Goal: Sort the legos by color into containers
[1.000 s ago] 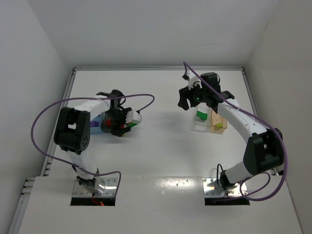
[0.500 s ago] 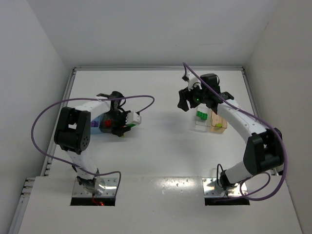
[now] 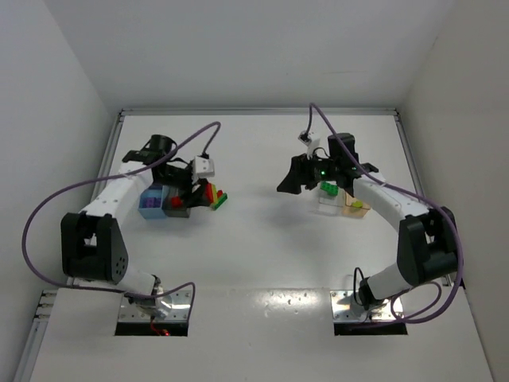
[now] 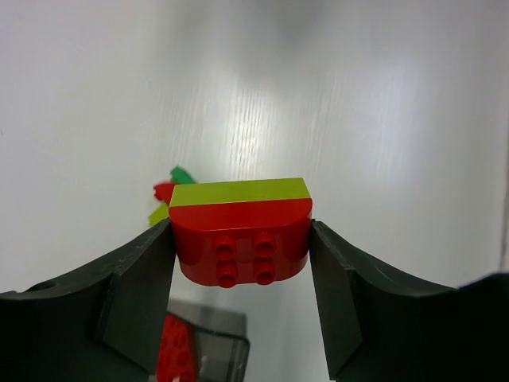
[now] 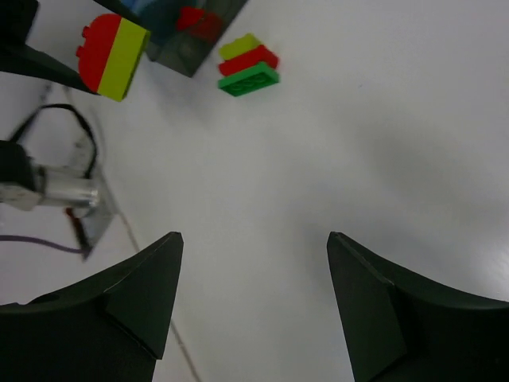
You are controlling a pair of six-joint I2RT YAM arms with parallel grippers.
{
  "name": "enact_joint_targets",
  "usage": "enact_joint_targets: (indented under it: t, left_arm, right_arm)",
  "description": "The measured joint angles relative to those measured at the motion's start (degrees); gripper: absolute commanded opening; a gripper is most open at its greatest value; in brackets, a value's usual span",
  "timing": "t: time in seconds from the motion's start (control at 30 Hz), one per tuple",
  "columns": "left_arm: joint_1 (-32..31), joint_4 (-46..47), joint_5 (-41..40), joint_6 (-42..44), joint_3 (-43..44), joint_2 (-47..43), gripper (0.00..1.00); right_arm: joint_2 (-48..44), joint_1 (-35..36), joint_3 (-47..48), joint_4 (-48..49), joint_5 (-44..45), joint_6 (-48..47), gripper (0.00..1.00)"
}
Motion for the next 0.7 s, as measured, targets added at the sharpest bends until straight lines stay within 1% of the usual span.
enact_joint_targets:
  t: [0.1,0.2,0.3,0.37,0.43,0.53,0.67,0.7]
  left_arm:
    - [2.1,1.42,10.43,-3.41,-1.62,-3.93,0.35]
    - [2.45,2.23,18.62,-6.05,-2.38,-4.74,0.35]
    - [2.45,2.49,25.51,-7.72,-3.06,-4.74,0.34]
    - [2.45,2.27,28.55,-8.07,-3.17,-4.74,0.34]
    - [2.34,-1.27,30.64,-4.81,-2.73,-4.42,0.34]
    - [2.34,-12.83,32.74,4.81,0.92,-1.07,0.33]
    - [2.21,-19.69,33.7,11.56,2.73,2.56,0.33]
    - [2.1,-20.92,33.75,12.52,2.93,2.71,0.33]
  right_arm:
    - [0.02,-0.79,-3.85,7.8,-7.74,10.49,0.74]
    - [0.2,-0.79,-5.88,16.59,-13.03,19.78,0.74]
    - [0.74,0.31,-6.14,25.24,-16.63,27.76,0.74]
    - [1.33,1.2,-6.12,29.59,-18.23,32.02,0.74]
    - [2.38,2.27,-6.01,32.87,-19.52,35.39,0.74]
    - [4.28,3.89,-5.53,35.3,-20.59,38.99,0.74]
    - [7.37,6.62,-3.85,37.16,-21.09,42.23,0.73]
    - [7.93,7.3,-3.45,37.38,-21.18,42.93,0.71]
